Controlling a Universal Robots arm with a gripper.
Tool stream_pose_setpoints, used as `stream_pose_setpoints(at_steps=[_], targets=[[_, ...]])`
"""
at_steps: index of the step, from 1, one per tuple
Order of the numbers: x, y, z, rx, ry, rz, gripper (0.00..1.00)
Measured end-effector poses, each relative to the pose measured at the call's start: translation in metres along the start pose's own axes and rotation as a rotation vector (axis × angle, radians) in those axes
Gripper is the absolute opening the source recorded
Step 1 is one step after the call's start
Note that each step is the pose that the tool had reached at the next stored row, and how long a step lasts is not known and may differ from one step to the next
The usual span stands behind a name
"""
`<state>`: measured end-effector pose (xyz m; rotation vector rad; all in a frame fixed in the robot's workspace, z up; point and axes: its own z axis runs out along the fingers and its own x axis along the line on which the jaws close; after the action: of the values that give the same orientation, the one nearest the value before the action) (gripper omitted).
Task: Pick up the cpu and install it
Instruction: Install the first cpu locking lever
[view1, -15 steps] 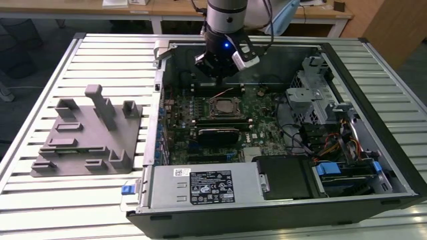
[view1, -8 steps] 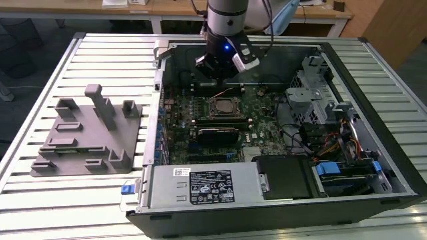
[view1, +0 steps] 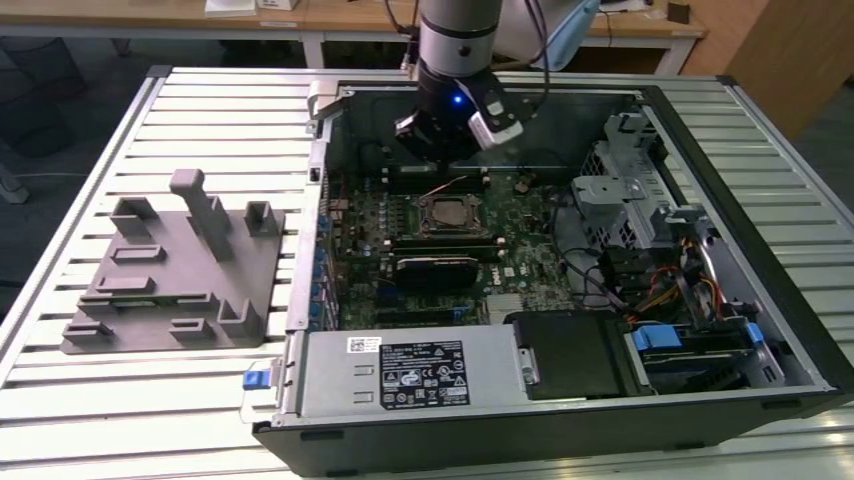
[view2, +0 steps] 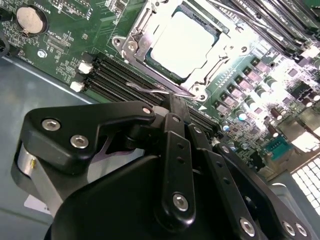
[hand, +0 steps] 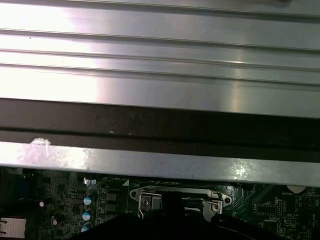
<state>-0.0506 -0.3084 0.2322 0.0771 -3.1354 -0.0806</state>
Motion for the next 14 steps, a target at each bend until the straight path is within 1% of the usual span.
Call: stream_pose_setpoints(at_steps=[9,14], targets=[[-0.0046,0.0005,0.0044,-0.0001,-0.0002,0.0,0.11],[-0.006,0.0011,0.0073,0.0001,-0.0001,0.0,0.11]])
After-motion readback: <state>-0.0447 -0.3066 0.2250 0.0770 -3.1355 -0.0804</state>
